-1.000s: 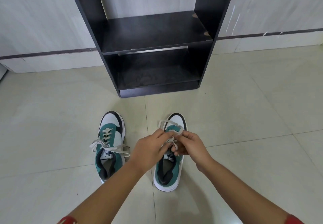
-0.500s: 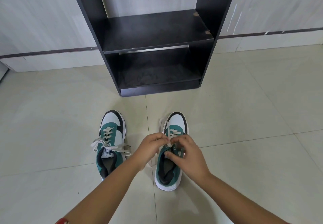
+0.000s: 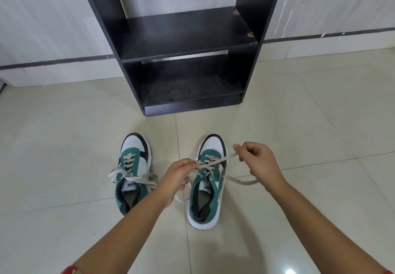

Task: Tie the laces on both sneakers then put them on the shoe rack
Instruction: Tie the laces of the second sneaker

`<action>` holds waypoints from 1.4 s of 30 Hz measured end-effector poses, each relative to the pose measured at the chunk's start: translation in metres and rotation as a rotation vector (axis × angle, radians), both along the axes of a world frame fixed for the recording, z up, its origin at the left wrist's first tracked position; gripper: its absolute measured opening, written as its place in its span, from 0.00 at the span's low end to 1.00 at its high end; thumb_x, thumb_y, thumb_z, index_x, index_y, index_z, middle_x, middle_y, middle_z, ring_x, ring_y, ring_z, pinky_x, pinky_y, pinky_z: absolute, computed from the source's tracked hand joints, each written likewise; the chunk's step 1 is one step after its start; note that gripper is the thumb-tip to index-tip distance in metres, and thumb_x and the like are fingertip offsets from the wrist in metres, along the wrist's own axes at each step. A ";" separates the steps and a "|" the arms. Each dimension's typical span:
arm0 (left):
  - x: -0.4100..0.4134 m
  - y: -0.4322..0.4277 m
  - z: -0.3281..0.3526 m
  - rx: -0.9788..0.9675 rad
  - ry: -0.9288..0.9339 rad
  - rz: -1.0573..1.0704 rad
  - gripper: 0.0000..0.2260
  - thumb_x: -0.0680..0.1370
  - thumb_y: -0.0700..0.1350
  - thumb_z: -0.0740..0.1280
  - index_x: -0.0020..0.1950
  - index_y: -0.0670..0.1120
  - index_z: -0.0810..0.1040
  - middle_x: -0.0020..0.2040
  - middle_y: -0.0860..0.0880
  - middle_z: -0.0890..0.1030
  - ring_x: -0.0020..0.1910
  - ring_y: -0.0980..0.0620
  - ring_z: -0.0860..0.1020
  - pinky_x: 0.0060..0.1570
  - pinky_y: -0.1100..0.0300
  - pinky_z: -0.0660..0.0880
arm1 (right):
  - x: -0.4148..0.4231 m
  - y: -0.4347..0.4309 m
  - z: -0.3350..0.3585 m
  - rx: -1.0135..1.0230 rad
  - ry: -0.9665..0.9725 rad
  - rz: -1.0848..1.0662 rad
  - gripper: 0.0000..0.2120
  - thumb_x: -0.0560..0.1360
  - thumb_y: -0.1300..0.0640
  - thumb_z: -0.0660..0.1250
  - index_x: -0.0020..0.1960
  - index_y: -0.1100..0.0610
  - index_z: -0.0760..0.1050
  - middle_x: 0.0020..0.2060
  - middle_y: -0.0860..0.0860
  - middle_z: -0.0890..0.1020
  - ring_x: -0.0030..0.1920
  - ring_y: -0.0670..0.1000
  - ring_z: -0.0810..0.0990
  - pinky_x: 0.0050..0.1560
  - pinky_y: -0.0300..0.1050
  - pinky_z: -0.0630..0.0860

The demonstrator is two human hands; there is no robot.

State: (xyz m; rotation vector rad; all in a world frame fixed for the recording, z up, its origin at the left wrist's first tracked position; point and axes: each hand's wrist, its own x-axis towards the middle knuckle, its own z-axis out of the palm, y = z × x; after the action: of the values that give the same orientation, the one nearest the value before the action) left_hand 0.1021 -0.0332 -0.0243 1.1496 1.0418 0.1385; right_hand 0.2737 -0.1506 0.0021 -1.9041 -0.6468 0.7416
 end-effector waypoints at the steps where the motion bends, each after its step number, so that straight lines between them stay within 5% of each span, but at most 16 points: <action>1: 0.000 0.000 0.000 -0.002 0.001 0.003 0.09 0.78 0.44 0.64 0.38 0.48 0.77 0.36 0.54 0.78 0.23 0.57 0.61 0.21 0.68 0.55 | 0.005 -0.002 -0.002 -0.098 -0.147 0.009 0.18 0.74 0.50 0.66 0.30 0.58 0.71 0.22 0.48 0.68 0.25 0.48 0.65 0.30 0.41 0.63; 4: 0.000 -0.002 -0.001 0.019 0.002 -0.040 0.06 0.78 0.44 0.64 0.41 0.47 0.78 0.35 0.53 0.77 0.23 0.58 0.62 0.21 0.68 0.55 | 0.011 -0.011 -0.010 -0.619 -0.534 0.228 0.10 0.71 0.49 0.64 0.37 0.54 0.76 0.31 0.50 0.77 0.36 0.53 0.77 0.34 0.42 0.67; 6: 0.002 -0.005 0.001 0.053 -0.008 -0.096 0.06 0.78 0.44 0.64 0.44 0.45 0.79 0.34 0.52 0.75 0.21 0.59 0.63 0.20 0.70 0.57 | 0.005 -0.017 -0.018 -0.870 -0.604 0.477 0.07 0.72 0.49 0.63 0.44 0.51 0.78 0.43 0.50 0.81 0.46 0.54 0.80 0.42 0.42 0.70; 9: 0.008 -0.011 0.005 0.127 -0.034 -0.163 0.06 0.78 0.40 0.63 0.45 0.42 0.78 0.25 0.58 0.75 0.18 0.63 0.69 0.20 0.75 0.62 | -0.012 -0.014 -0.026 -0.469 -0.268 0.573 0.07 0.75 0.52 0.62 0.48 0.49 0.78 0.49 0.47 0.83 0.53 0.50 0.80 0.54 0.47 0.75; 12: 0.012 -0.015 0.007 0.182 -0.054 -0.186 0.05 0.79 0.38 0.62 0.47 0.39 0.76 0.19 0.61 0.73 0.19 0.66 0.71 0.21 0.77 0.63 | -0.033 -0.003 -0.022 -0.170 -0.056 0.453 0.05 0.74 0.50 0.67 0.43 0.51 0.77 0.41 0.47 0.82 0.46 0.48 0.80 0.51 0.46 0.75; 15: 0.010 -0.014 0.009 0.212 -0.041 -0.174 0.05 0.78 0.40 0.63 0.47 0.40 0.78 0.24 0.58 0.76 0.23 0.65 0.73 0.24 0.76 0.65 | -0.035 0.003 -0.025 -0.202 -0.132 0.446 0.09 0.74 0.52 0.67 0.39 0.56 0.75 0.35 0.53 0.80 0.37 0.52 0.76 0.42 0.49 0.73; 17: 0.004 -0.009 0.003 0.356 0.019 -0.198 0.07 0.76 0.46 0.67 0.49 0.46 0.82 0.35 0.55 0.79 0.35 0.62 0.77 0.35 0.70 0.70 | -0.030 0.003 -0.028 -0.205 -0.020 0.407 0.10 0.75 0.56 0.64 0.35 0.56 0.76 0.33 0.55 0.79 0.31 0.48 0.72 0.37 0.46 0.71; 20: -0.011 0.003 -0.009 0.498 0.118 -0.262 0.04 0.72 0.52 0.71 0.44 0.55 0.84 0.43 0.52 0.84 0.48 0.57 0.80 0.48 0.62 0.71 | -0.020 -0.004 -0.032 -0.253 0.036 0.285 0.13 0.73 0.62 0.62 0.31 0.54 0.78 0.25 0.47 0.76 0.22 0.42 0.67 0.30 0.37 0.64; 23: -0.023 0.010 -0.017 0.528 0.191 -0.235 0.03 0.72 0.50 0.72 0.42 0.52 0.85 0.44 0.51 0.85 0.48 0.55 0.80 0.52 0.58 0.72 | -0.019 -0.010 -0.039 -0.281 0.094 0.221 0.14 0.72 0.60 0.61 0.28 0.56 0.75 0.25 0.49 0.73 0.28 0.47 0.68 0.34 0.41 0.67; 26: -0.031 0.014 -0.022 0.618 0.252 -0.255 0.05 0.74 0.49 0.69 0.41 0.50 0.82 0.45 0.52 0.83 0.48 0.53 0.79 0.51 0.56 0.72 | -0.024 -0.013 -0.044 -0.230 0.187 0.144 0.14 0.69 0.55 0.60 0.34 0.66 0.76 0.31 0.56 0.75 0.34 0.52 0.71 0.42 0.48 0.69; 30: -0.038 0.014 -0.025 0.768 0.315 -0.288 0.08 0.76 0.48 0.67 0.42 0.46 0.81 0.45 0.50 0.80 0.44 0.52 0.77 0.43 0.59 0.70 | -0.024 -0.011 -0.047 -0.225 0.276 0.061 0.13 0.73 0.60 0.60 0.41 0.62 0.83 0.34 0.55 0.83 0.35 0.50 0.79 0.39 0.40 0.76; 33: -0.039 0.011 -0.033 0.884 0.422 -0.425 0.09 0.77 0.49 0.65 0.45 0.44 0.80 0.46 0.49 0.80 0.42 0.52 0.76 0.42 0.58 0.70 | -0.022 -0.012 -0.053 -0.259 0.306 0.025 0.13 0.73 0.62 0.60 0.40 0.63 0.83 0.37 0.61 0.85 0.37 0.57 0.83 0.43 0.48 0.82; 39: -0.035 0.002 -0.034 0.734 0.302 -0.522 0.10 0.79 0.54 0.59 0.59 0.54 0.72 0.51 0.58 0.80 0.47 0.54 0.79 0.49 0.56 0.75 | -0.025 -0.016 -0.051 -0.560 -0.125 0.382 0.11 0.72 0.49 0.63 0.42 0.55 0.78 0.39 0.52 0.84 0.42 0.55 0.82 0.44 0.49 0.77; 42: -0.030 -0.007 -0.032 0.793 0.228 -0.521 0.11 0.78 0.55 0.60 0.61 0.58 0.70 0.45 0.56 0.79 0.44 0.53 0.79 0.48 0.56 0.74 | -0.033 -0.017 -0.046 -0.526 -0.274 0.401 0.09 0.69 0.48 0.66 0.44 0.53 0.76 0.42 0.48 0.82 0.44 0.52 0.80 0.45 0.47 0.75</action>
State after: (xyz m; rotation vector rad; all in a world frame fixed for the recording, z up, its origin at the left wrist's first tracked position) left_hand 0.0725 -0.0398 -0.0565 2.1635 0.8606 -0.0025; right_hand 0.2409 -0.1678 -0.0439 -2.4170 -1.1114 0.9818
